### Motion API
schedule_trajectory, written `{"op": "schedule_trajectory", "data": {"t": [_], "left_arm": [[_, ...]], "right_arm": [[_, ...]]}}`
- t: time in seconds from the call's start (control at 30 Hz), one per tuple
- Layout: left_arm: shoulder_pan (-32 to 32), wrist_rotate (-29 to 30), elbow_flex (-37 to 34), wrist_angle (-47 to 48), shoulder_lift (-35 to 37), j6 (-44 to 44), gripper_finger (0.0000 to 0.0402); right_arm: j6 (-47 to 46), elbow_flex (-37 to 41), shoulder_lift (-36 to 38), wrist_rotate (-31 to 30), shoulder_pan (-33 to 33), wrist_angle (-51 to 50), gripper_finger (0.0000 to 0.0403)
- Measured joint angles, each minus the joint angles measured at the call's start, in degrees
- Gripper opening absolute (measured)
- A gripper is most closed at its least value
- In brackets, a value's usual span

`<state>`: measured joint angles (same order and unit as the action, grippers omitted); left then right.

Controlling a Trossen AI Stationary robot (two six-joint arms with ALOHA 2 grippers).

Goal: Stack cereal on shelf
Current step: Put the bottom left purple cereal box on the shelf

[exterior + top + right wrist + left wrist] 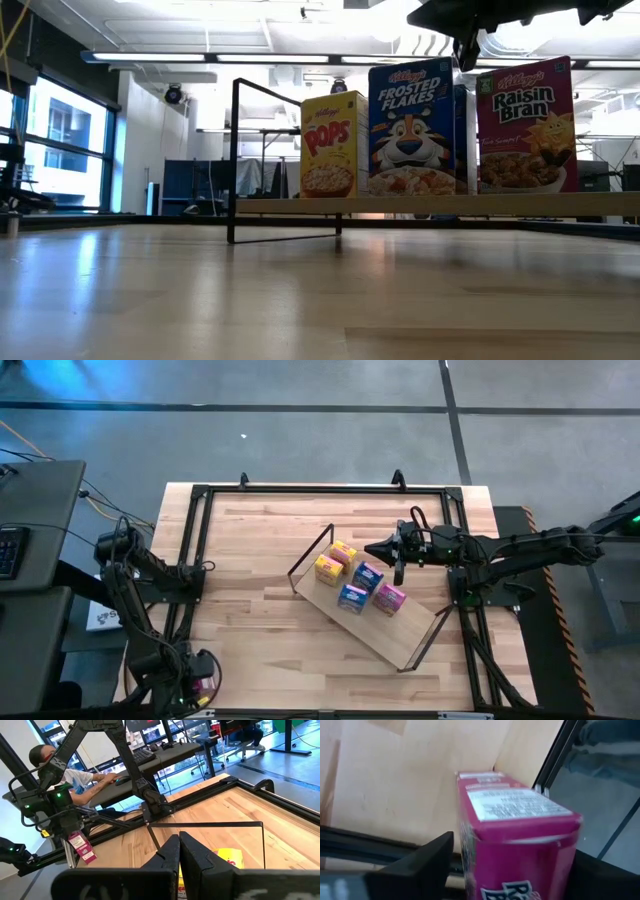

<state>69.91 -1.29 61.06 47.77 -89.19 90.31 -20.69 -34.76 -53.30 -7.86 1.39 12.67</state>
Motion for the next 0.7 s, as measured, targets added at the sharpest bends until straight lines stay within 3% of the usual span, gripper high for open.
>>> {"op": "schedule_trajectory", "data": {"t": [0.3,0.5,0.7], "left_arm": [[-1.6,-1.1,0.0,1.7,3.5,-3.1,0.0176],[-5.8,0.3,0.0,6.6,10.4,-7.9,0.0163],[-15.2,3.5,0.0,9.1,20.2,-15.4,0.0163]], "right_arm": [[0.0,0.0,0.0,0.0,0.0,0.0,0.0000],[0.0,0.0,0.0,0.1,0.0,0.6,0.0000],[-0.4,0.0,0.0,0.6,0.0,6.4,0.0000]]}}
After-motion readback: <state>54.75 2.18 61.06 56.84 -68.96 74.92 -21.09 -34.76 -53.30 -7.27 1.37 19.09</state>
